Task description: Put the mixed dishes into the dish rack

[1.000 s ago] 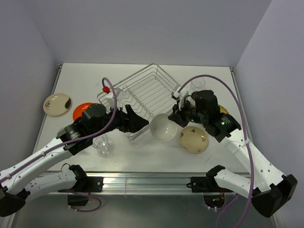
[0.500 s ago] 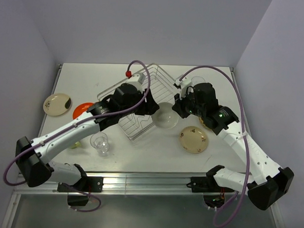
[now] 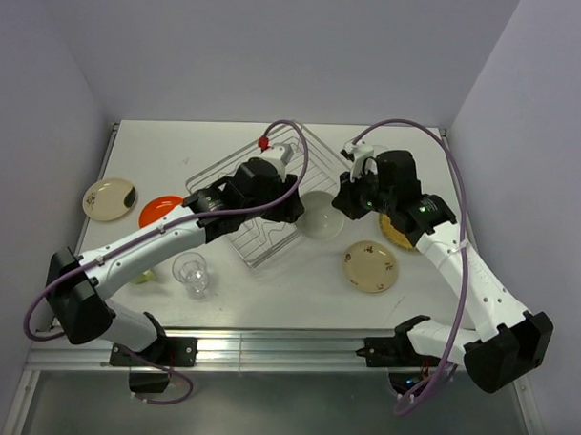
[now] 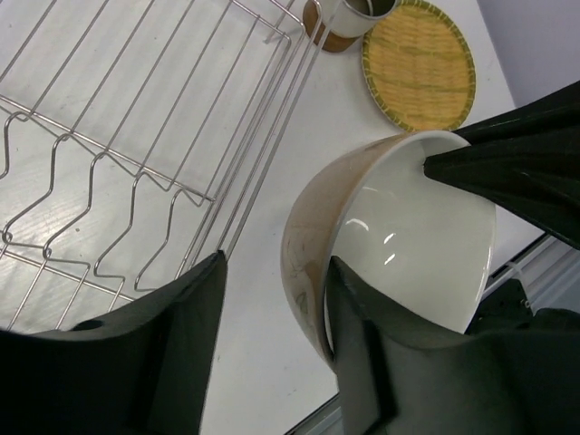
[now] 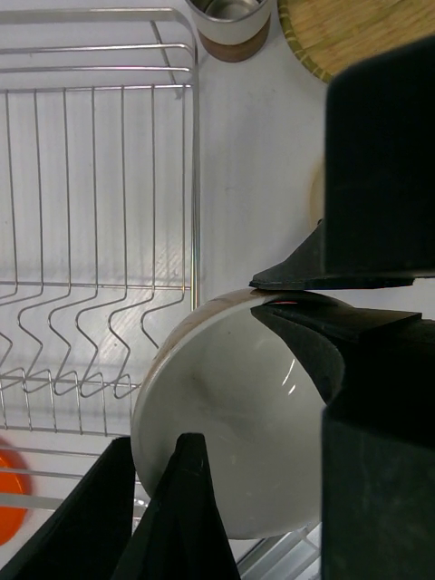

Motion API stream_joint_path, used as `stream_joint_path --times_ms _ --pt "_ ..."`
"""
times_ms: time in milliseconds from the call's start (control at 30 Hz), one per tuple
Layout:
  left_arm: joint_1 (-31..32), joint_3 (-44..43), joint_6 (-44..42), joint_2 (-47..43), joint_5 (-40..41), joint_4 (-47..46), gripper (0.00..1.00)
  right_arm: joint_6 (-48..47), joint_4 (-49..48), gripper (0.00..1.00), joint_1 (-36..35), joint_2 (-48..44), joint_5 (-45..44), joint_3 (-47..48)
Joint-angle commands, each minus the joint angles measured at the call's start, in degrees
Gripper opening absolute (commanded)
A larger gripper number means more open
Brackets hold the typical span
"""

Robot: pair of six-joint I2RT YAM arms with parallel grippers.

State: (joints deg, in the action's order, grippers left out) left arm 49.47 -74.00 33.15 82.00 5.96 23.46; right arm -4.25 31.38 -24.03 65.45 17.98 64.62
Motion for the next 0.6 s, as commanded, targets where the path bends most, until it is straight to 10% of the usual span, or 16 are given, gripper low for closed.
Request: stream_joint_path --times_ms 0,300,567 --pt "0.4 -3.6 -4.3 1.9 -2.2 -0.8 0.51 1.7 -3.4 0.00 0.7 -0.2 6.8 4.6" --pt "0.3 -10.9 -6.9 8.2 -5.9 3.9 0.01 3.5 -3.1 0.00 1.7 0.8 8.6 5.4" --pt "-4.3 -12.6 -4.8 9.3 -18.9 6.2 0.00 1.6 -3.3 0.05 2.5 0.7 10.9 4.9"
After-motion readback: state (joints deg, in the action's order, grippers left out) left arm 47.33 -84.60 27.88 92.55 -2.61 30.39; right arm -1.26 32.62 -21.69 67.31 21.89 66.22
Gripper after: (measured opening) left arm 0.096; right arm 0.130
